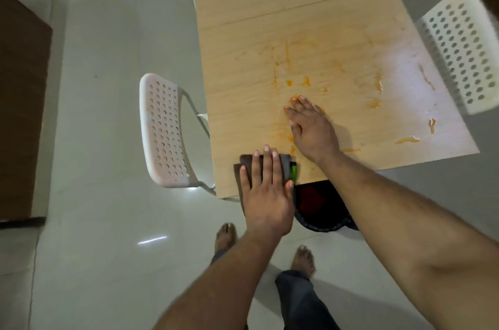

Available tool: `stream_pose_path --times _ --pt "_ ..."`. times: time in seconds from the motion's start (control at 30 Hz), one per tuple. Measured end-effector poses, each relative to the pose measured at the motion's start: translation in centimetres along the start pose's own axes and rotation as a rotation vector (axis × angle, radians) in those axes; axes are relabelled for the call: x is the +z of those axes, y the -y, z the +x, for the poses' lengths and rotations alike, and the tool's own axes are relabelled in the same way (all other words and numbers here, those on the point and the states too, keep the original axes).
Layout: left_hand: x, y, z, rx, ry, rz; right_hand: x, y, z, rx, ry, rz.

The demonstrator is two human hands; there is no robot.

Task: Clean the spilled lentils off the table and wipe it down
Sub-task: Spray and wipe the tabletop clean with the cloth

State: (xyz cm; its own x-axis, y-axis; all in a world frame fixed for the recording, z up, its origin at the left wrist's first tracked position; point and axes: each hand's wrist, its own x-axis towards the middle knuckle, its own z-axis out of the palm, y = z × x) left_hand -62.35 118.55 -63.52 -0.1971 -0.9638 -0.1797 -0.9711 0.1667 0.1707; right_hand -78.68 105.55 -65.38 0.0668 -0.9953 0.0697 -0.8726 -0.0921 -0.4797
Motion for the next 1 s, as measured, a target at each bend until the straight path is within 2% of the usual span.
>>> stream_pose_path --times 0.07,0.2,0.3,0.37,0.43,0.57,0.73,0.83,1.0 --pt "-0.7 0.9 0.5 0.078 0.039 0.010 -0.5 0.6 -0.9 0.045 -0.015 0.061" --pt "-2.9 3.3 2.2 0.241 0.104 -0.053 -0.9 3.4 -5.9 0.175 -0.202 0.139" --pt "-4.4 6.0 4.7 0.339 0.067 -0.165 0.6 7.5 -10.3 0.276 -0.311 0.124" --pt "-4.7 7.6 7.4 0.390 0.037 -0.236 2.7 10.7 -12.2 0.294 -0.312 0.100" --pt "-5.1 8.8 10.2 0.431 0.043 -0.256 4.9 14.2 -12.6 0.348 -0.233 0.048" --pt "-5.1 9.8 15.1 0.531 0.105 -0.195 7.7 18.6 -10.6 0.595 -0.152 -0.133" --pt "-3.7 9.5 17.4 0.607 0.055 -0.251 9.3 21.3 -10.4 0.979 -0.286 -0.120" --pt "-2.7 9.4 17.6 0.619 0.006 -0.183 8.8 20.8 -9.3 1.041 -0.307 -0.095" --pt "-1.8 8.9 17.2 0.617 -0.013 -0.104 6.5 14.4 -7.8 1.199 -0.364 -0.048"
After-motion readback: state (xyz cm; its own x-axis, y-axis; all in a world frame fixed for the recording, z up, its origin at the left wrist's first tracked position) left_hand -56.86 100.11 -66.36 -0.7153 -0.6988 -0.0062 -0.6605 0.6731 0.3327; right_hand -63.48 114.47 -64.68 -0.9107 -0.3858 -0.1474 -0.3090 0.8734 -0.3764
